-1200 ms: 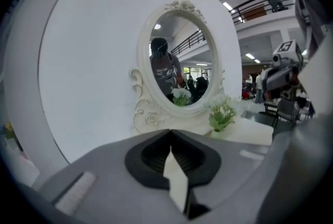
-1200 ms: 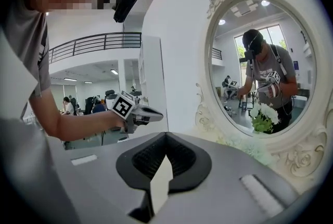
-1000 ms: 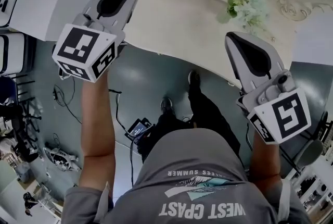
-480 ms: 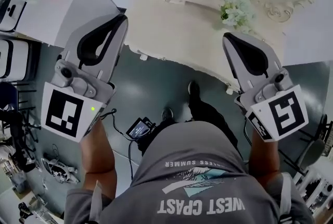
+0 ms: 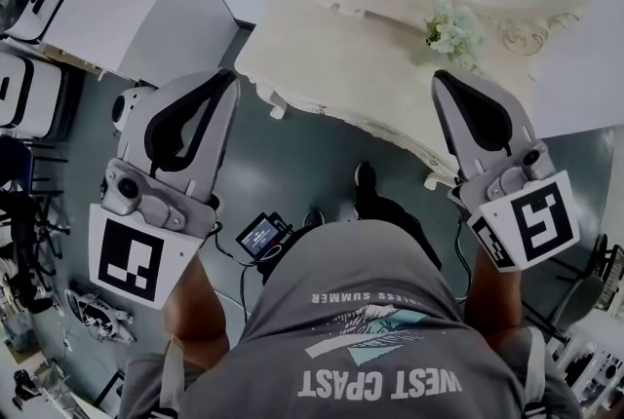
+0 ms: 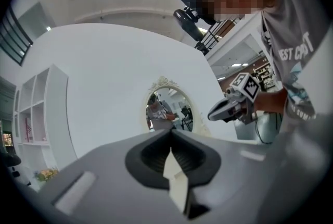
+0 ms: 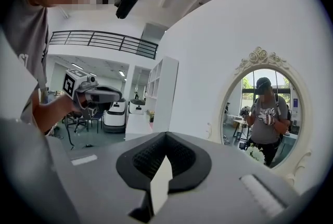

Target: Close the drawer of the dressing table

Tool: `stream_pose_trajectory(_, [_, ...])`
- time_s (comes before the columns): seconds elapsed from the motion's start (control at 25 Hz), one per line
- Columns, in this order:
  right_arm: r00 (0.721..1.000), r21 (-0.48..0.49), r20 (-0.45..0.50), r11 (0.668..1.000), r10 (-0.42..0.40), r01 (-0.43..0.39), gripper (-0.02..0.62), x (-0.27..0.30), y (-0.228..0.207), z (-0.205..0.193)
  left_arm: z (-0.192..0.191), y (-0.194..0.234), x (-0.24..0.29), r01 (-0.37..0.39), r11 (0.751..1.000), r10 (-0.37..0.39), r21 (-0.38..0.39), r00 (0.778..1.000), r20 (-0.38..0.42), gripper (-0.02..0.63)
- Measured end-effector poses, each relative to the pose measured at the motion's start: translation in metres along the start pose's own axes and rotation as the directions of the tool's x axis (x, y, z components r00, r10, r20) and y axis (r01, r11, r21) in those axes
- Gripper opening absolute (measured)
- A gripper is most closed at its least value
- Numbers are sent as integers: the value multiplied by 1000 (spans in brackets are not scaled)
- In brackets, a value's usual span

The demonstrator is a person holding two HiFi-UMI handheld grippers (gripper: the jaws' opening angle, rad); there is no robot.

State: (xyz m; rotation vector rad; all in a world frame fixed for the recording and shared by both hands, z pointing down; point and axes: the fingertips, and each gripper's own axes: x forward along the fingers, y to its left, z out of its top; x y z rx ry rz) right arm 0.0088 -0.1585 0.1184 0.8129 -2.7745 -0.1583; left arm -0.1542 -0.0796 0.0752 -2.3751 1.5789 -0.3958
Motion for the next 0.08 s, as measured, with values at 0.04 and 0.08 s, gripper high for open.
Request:
stream_pose_trajectory(0.04, [1000, -2, -1, 1000, -1, 1, 0, -2, 6, 3, 1, 0, -8, -1, 1000, 1, -1, 1000, -1, 3])
stream_pose_trajectory(0.08, [1000, -4, -2, 1000, -1, 1, 0, -4, 12, 6, 1, 1, -16, -3, 1000, 3, -3, 1000, -1, 3])
